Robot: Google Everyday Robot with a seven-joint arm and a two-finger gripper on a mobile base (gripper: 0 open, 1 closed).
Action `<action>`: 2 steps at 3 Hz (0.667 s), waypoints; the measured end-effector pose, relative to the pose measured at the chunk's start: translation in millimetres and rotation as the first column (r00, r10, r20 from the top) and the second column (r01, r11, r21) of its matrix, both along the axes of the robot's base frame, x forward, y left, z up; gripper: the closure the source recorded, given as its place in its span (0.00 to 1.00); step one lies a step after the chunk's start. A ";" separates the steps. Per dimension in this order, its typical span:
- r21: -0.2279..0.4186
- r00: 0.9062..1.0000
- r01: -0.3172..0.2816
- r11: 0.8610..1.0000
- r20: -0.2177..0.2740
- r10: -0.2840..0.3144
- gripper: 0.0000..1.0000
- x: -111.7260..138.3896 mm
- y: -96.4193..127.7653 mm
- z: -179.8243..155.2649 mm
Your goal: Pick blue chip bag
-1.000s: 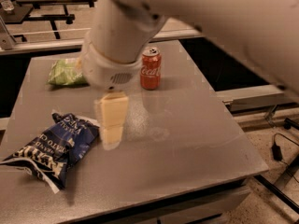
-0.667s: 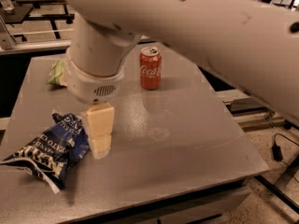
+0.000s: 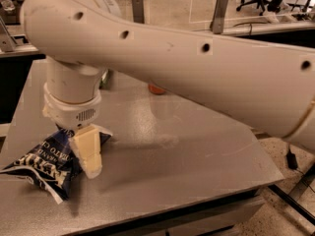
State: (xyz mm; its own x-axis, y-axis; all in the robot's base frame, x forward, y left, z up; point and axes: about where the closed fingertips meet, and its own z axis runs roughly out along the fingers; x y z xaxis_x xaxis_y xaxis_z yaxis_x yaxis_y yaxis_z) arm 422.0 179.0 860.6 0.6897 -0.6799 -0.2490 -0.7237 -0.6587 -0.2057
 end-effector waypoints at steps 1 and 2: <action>-0.023 0.998 -0.059 0.998 -0.019 0.059 0.02 -1.2 11.8 -11.4; -0.059 0.996 -0.088 0.994 -0.031 0.086 0.25 -4.4 17.2 -14.3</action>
Offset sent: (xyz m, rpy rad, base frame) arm -0.0063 0.0229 -0.0183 -0.1039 0.0443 0.1180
